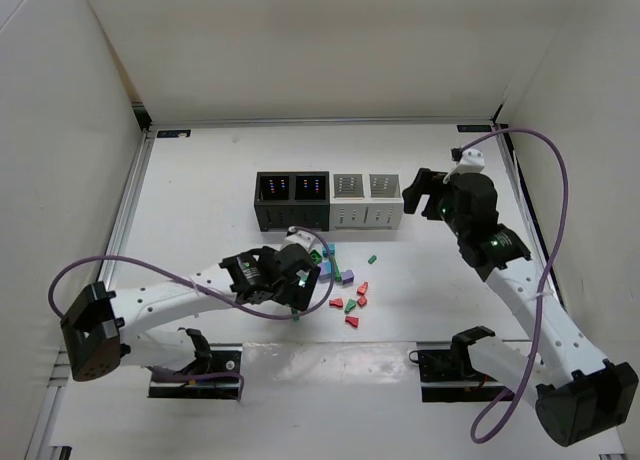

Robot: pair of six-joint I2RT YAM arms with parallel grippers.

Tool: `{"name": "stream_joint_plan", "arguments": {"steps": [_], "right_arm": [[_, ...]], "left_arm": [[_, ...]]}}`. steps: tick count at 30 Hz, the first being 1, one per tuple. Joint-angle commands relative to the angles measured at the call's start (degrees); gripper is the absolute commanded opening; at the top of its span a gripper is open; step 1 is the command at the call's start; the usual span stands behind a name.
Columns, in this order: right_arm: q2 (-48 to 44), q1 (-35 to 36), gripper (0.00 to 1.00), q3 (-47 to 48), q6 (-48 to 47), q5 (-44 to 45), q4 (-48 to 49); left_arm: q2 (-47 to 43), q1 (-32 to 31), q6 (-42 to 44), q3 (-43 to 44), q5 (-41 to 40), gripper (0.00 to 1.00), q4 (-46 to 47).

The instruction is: Sort the legos into containers by color

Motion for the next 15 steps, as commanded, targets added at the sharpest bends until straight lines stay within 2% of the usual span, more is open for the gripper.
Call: {"name": "stream_joint_plan", "arguments": {"steps": [1,6,8,9,12,15], "right_arm": [[-2.9,0.4,0.90,0.7,1.0,-1.3,-0.1],[-3.1,-3.4,0.90,0.7,0.6,-7.4,-1.4],[-2.9,-4.2,0.90,0.2,2.5,-9.1,-1.7],[-2.8,-5.8,0.90,0.1,2.2,-13.5,-1.4],[-2.6,-8.4,0.90,0.1,1.7,-19.3,-1.4],[-2.5,-9.1,0.90,0.1,1.4,-21.1,-1.2]], "left_arm": [[1.1,0.6,2.5,-0.8,2.7,1.00,5.5],[5.2,2.7,4.9,-2.8,1.2,1.00,8.3],[6.2,4.0,9.0,-3.8,4.4,1.00,11.0],[7.1,4.5,9.2,-3.7,5.2,1.00,11.3],[8.9,5.6,9.6,-4.0,5.9,1.00,11.6],[8.8,6.2,10.4,-5.1,4.9,1.00,13.6]]}}
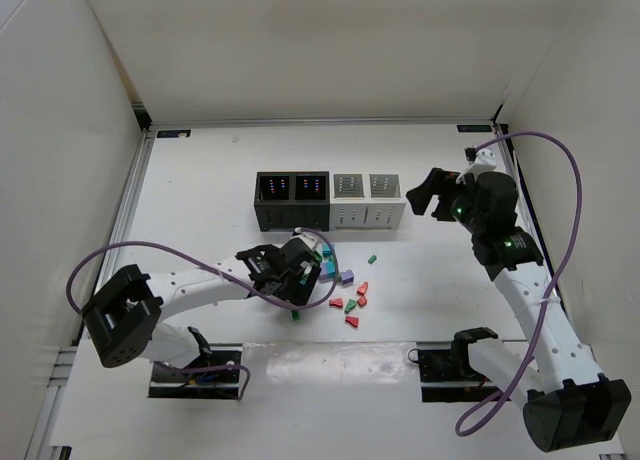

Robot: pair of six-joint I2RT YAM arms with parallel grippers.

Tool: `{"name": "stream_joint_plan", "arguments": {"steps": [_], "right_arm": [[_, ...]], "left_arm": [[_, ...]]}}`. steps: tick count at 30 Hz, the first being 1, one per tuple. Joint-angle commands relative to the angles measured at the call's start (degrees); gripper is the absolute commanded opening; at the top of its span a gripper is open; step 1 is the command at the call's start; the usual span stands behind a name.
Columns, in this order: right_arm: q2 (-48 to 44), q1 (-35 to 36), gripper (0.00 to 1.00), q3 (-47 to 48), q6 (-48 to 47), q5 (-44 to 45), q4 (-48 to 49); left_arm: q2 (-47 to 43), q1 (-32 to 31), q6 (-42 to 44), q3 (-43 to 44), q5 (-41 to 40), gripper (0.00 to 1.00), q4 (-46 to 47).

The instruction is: Sort the legos into containers by color

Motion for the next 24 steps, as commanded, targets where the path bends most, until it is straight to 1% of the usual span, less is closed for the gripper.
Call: {"name": "stream_joint_plan", "arguments": {"steps": [1,4,9,11,15,16,17,20,22,23,24], "right_arm": [[-0.1,-0.8,0.90,-0.1,0.1,-6.0,0.6],[0.1,-0.8,0.90,0.3,-0.3,-6.0,0.7],[0.4,-0.9,0.90,1.0,-1.0,-5.5,-0.2],[0.3,-0.7,0.90,1.1,-0.6,-3.7,-0.9],[-0.5,-0.2,0.90,0.9,1.3,1.1,-1.5],[-1.0,0.0,0.90,0.7,1.4,1.9,-1.7],[-1.1,0.1,0.90,0.4,1.1,2.4,-1.6],[0.0,-0.1,0.90,1.9,0.5,0.1,-3.3],[0.7,-0.3,0.90,2.5,0.7,-0.3,-3.9],[1.4,-0.8,0.90,2.7,0.8,-1.6,-4.0],[1.6,-1.5,0.90,3.0,1.3,-3.6,-3.9]], "left_arm": [[-0.6,0.8,2.9,-0.8,0.6,1.00,3.8],[1.3,0.8,4.8,-0.5,2.6,1.00,4.4],[5.2,0.9,5.7,1.0,2.3,1.00,3.1],[5.7,0.8,5.8,1.4,2.5,1.00,2.2],[4.9,0.8,4.3,0.6,1.6,0.89,2.5],[4.6,0.8,4.5,0.6,1.7,0.82,2.8],[4.3,0.8,4.5,0.9,1.7,0.78,2.6],[3.0,0.8,5.2,1.5,2.5,0.63,2.4],[1.6,0.8,6.0,1.8,2.7,0.60,2.3],[1.1,0.8,6.4,2.2,2.4,0.56,1.7],[-0.8,0.7,7.2,2.9,2.2,0.53,0.8]]}}
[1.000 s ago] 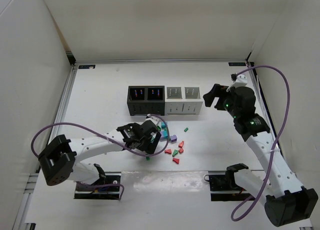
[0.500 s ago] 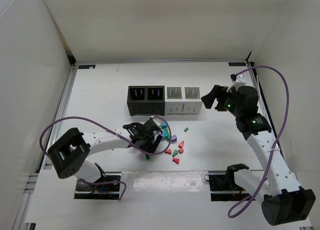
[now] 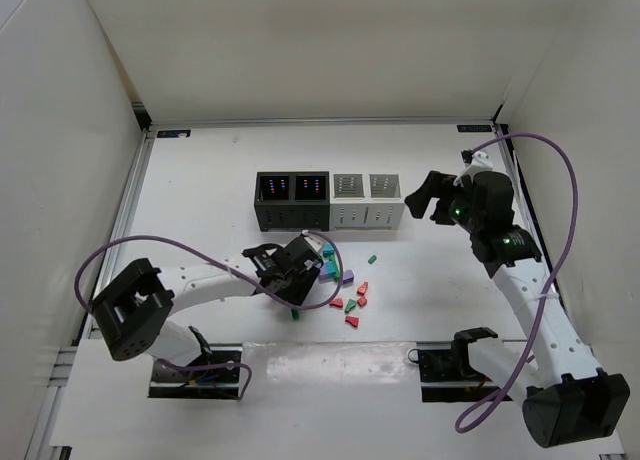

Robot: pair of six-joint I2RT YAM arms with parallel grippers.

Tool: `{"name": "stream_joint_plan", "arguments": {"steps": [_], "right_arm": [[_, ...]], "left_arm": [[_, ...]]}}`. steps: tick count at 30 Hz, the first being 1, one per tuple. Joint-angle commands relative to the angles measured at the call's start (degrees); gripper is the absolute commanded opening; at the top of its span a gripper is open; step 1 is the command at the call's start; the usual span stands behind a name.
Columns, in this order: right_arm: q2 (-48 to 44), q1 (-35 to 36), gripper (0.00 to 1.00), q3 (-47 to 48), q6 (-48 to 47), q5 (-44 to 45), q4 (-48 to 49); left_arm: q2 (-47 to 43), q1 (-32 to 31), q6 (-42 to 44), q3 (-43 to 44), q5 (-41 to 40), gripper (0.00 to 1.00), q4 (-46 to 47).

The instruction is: Sort the legos into containers by color

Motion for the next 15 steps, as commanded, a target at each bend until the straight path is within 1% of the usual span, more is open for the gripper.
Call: {"name": "stream_joint_plan", "arguments": {"steps": [1,3,4,5,6,7,8,9,10,11,12,13,15], "right_arm": [[0.9,-1.7,0.90,2.8,0.8,-5.0,-0.7],[1.1,-2.0,0.90,3.0,0.5,-8.2,-0.5],[1.1,-2.6,0.90,3.1,0.2,-13.7,0.0],[1.4,-2.7,0.90,3.2,0.1,-16.0,0.1],[2.0,-2.6,0.90,3.5,0.3,-18.1,0.1],[2.8,-3.0,0.90,3.7,0.2,-25.9,0.1],[3.6,-3.0,0.90,4.2,0.4,-29.0,0.2],[6.0,-3.0,0.90,4.9,0.9,-35.1,0.2],[6.9,-2.2,0.90,5.2,1.2,-40.7,0.3],[7.8,-0.9,0.89,6.4,1.6,-42.9,0.1],[10.6,0.1,0.86,7.7,1.8,-45.9,-0.4],[11.5,1.9,0.82,9.0,1.6,-48.3,-1.1],[13.5,5.2,0.82,11.3,1.7,-49.0,-1.0]], "left_arm": [[-5.8,-0.1,2.3,2.9,-0.3,0.51,-2.2],[-8.9,-0.5,3.4,4.6,-0.9,0.51,-2.7],[-11.3,-0.8,5.9,5.0,-0.8,0.51,-2.7],[-14.2,-1.0,7.0,5.5,0.2,0.51,-2.2],[-15.5,-1.0,11.5,5.7,3.1,0.51,-1.6],[-18.0,-1.1,13.3,5.8,4.3,0.53,1.1],[-20.4,-1.1,16.8,5.8,6.0,0.53,2.3],[-21.1,-1.1,18.1,5.8,10.1,0.54,3.2],[-23.0,-1.0,22.2,6.1,11.8,0.54,5.1],[-23.2,-1.0,25.5,6.7,12.2,0.54,5.5],[-23.4,-1.1,26.5,6.9,16.1,0.54,6.3],[-23.4,-1.2,28.7,8.3,17.0,0.54,6.4],[-22.8,-1.1,30.1,9.3,18.0,0.54,5.7]]}}
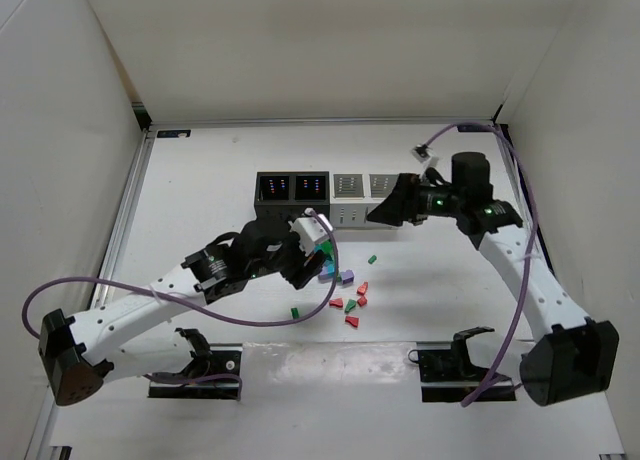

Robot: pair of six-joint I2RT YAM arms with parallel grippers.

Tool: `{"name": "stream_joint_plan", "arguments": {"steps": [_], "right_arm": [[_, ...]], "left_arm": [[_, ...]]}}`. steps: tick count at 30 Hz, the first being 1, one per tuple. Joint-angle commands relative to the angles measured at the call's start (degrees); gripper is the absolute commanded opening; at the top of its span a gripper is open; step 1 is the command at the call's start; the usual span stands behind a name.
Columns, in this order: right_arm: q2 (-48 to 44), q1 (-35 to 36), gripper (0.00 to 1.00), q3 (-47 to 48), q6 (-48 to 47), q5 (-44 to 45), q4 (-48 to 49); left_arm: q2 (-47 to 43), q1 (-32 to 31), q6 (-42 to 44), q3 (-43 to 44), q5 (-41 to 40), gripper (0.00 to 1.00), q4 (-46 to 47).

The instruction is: Sort the legos into containers by color

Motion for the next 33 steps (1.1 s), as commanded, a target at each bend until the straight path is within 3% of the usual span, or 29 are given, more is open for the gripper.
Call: {"name": "stream_joint_plan", "arguments": {"steps": [1,5,19,22,26,27,29,31,33], "right_arm": [[2.8,4.8,0.82,5.1,0.3,-11.4,0.5],[5.2,11.0,0.82,7.7,-0.8,-8.6,-0.5],[10.6,17.3,0.85,10.7,-3.1,-4.0,-6.0],[11.2,18.2,0.79,11.4,-3.2,-4.0,-6.4],[10.8,18.9,0.56,11.3,-3.2,-3.2,-6.6],[11.0,18.8,0.45,11.3,-3.2,-3.2,-6.6],[10.9,18.8,0.43,11.3,-3.2,-3.8,-6.6],[11.0,18.7,0.34,11.3,-3.1,-4.1,-6.3],[10.9,18.4,0.14,11.7,-3.5,-4.4,-6.6]], "left_arm": [[1.2,-0.5,9.8,3.0,6.7,0.54,1.2],[3.1,-0.4,11.7,6.5,7.4,0.53,-0.6],[2.6,-0.4,11.4,6.5,6.1,0.52,2.7],[2.4,-0.5,11.4,6.1,5.3,0.52,3.3],[2.4,-0.5,11.6,6.3,5.4,0.52,3.7],[2.4,-0.5,11.7,6.2,5.0,0.52,3.9],[2.4,-0.5,11.7,6.2,5.0,0.52,4.2],[2.2,-0.5,11.7,6.0,4.8,0.52,4.5],[1.9,-0.5,12.0,5.8,4.8,0.52,4.5]]}}
